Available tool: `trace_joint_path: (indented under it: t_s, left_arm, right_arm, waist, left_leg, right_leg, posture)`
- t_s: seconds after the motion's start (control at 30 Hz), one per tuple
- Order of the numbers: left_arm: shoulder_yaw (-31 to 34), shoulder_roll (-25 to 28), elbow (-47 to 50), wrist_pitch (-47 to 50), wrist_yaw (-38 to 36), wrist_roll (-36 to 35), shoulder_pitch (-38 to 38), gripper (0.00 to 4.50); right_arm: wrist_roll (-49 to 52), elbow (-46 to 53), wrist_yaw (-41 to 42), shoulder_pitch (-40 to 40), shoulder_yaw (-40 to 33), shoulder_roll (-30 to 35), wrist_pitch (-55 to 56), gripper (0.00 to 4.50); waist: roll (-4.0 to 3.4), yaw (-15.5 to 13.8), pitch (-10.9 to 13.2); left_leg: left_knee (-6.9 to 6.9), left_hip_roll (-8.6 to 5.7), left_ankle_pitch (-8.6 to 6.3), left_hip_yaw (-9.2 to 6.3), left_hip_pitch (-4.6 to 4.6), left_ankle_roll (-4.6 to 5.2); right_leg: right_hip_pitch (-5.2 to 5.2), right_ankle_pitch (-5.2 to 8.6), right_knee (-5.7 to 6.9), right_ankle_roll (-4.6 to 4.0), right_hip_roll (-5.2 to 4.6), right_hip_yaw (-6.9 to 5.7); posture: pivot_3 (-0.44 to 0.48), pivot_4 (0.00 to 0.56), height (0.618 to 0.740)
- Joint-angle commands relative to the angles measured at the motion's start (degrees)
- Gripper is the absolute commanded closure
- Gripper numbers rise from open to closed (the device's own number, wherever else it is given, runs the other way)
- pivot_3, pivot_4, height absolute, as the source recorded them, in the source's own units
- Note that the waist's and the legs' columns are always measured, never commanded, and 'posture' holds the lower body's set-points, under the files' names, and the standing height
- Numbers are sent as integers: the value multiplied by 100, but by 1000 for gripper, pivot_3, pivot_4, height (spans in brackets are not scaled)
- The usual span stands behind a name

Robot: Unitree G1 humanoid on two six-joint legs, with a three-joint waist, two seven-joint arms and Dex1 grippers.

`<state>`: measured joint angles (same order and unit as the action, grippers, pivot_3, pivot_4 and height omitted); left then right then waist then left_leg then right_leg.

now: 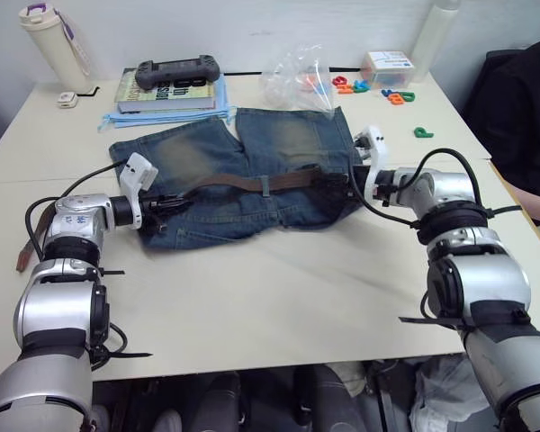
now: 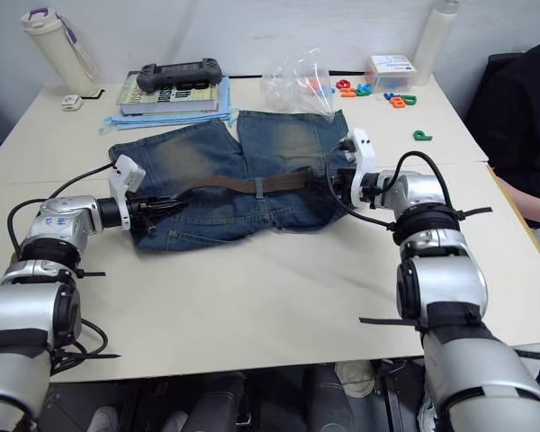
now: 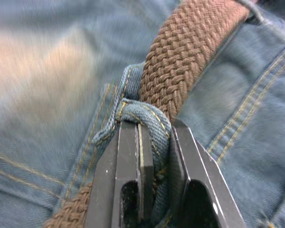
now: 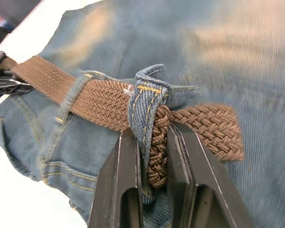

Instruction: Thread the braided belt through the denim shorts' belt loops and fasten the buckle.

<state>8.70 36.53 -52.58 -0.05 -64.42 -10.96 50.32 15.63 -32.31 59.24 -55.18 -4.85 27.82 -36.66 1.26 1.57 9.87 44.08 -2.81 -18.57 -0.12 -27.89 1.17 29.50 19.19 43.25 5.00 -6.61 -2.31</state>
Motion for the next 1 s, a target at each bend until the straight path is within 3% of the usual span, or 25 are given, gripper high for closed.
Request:
trace_joint_path:
  t_s: [0.03,0.1,0.2,0.37,0.47,0.73,0.83,1.0]
  left_arm:
    - [352,38,1441,-227,27,-455,-646,4326]
    - [472,-33,2572,-684,322,-461,-1420,4326]
    - [509,-82,3653,-1290,661,-331,-2249,4326]
    - [390,-51,4203,-2739,776,-20,-3252,4326]
    - [351,135,3921,-3645,608,61,-3645,4326]
    - [152,909,2016,-5645,272,218,-3991,4326]
    - [4,1104,1355,-5789,338,380,-3929,4326]
    - [-333,1281,1167,-5575,173,248,-3838,4326]
  right_arm:
    - [422,2109,180,788,-79,333,-109,4238]
    - [707,3332,299,1619,-247,574,-42,4238]
    - [603,4360,345,2499,-226,951,513,4238]
    - [-449,4746,469,3665,197,1801,2249,4238]
    - [-779,4723,518,4106,271,2207,2891,4238]
    - [-1175,4661,496,4578,505,2905,2939,4239]
    - [-1184,4732,399,4596,610,3017,2364,4239]
    - [-1197,4835,370,4682,663,3235,2049,4239]
  waist:
    - [-1,-1,1]
    - [-1,3,1]
    - [-1,-11,1]
    - [-10,-47,6]
    - [-18,-76,11]
    - [-21,-159,12]
    - [-21,-159,12]
    - [-55,-160,-8]
  left_leg:
    - [3,0,-1,-2,-5,1]
    - [2,0,-1,-5,-14,2]
    - [3,1,-1,-7,-9,3]
    - [-17,3,-10,-9,100,26]
    - [-47,6,-48,-10,184,76]
    - [-46,8,-36,-12,181,51]
    - [-43,8,-56,-17,177,83]
    - [-43,10,-58,-18,181,82]
  right_leg:
    - [0,0,-4,0,0,-5]
    - [1,-5,-21,1,0,-15]
    - [-5,-7,-42,-1,-2,-25]
    - [-121,-13,-77,-8,-5,-32]
    - [-209,-14,-125,-8,-5,-39]
    - [-211,-16,-139,-5,-5,-45]
    - [-211,-16,-141,-5,-6,-47]
    - [-214,-16,-139,-5,-6,-49]
  posture:
    - [0,150,667]
    - [0,150,667]
    - [0,150,667]
    - [0,150,667]
    - [0,150,667]
    - [0,150,667]
    - [0,150,667]
    - [0,150,667]
